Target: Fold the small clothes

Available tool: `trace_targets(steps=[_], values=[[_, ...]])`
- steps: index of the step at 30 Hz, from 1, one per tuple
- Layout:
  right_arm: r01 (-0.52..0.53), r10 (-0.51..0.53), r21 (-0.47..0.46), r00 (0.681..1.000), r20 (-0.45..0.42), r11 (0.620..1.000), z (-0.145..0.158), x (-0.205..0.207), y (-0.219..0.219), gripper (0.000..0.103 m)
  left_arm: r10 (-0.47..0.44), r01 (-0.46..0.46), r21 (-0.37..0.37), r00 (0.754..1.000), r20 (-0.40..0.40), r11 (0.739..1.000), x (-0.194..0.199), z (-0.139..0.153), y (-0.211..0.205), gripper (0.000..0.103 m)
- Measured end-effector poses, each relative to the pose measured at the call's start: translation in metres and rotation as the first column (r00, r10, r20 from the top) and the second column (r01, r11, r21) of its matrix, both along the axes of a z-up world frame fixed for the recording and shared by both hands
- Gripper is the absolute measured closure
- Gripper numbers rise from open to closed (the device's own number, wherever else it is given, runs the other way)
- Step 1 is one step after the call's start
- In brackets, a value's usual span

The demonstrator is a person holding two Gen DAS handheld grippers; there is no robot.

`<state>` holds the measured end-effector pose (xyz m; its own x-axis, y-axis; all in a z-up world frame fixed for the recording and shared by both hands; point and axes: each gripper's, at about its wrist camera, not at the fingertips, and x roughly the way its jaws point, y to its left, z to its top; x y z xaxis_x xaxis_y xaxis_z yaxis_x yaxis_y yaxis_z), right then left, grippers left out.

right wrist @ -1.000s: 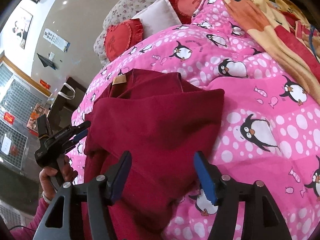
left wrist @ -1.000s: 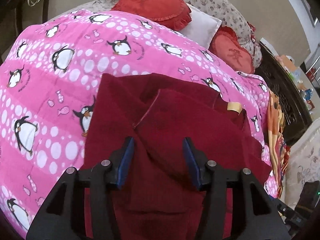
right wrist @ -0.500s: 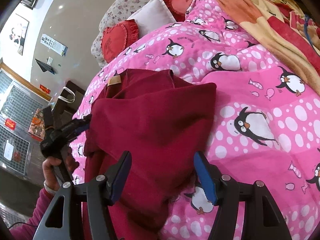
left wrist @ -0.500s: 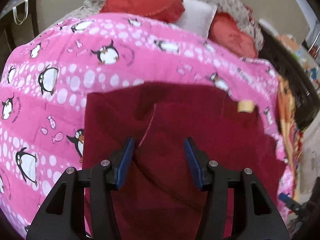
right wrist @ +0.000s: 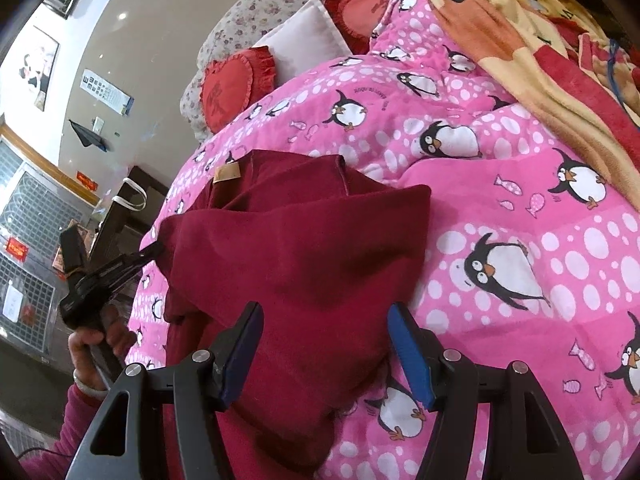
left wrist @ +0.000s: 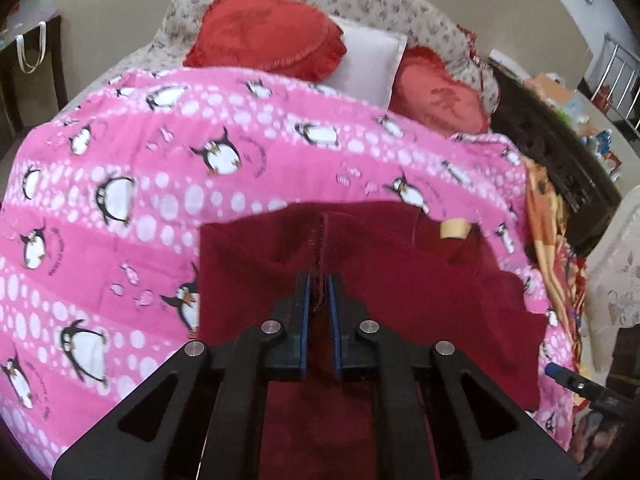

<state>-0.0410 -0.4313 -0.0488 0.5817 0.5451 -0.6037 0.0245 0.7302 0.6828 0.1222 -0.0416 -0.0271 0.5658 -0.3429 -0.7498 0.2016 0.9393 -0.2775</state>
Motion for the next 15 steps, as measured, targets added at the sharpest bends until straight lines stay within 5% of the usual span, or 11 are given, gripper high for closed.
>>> trace_targets(steps=[13, 15], values=[[0.092, -0.094, -0.056, 0.995, -0.031, 0.994, -0.011, 0.027, -0.017, 0.035, 0.101, -0.101, -0.017, 0.995, 0.018, 0.995, -0.024, 0.002, 0.042, 0.096], [0.087, -0.089, -0.063, 0.996, -0.032, 0.994, -0.013, 0.037, -0.013, 0.026, 0.13, -0.13, -0.018, 0.992, -0.003, 0.991, -0.027, -0.004, 0.049, 0.096]])
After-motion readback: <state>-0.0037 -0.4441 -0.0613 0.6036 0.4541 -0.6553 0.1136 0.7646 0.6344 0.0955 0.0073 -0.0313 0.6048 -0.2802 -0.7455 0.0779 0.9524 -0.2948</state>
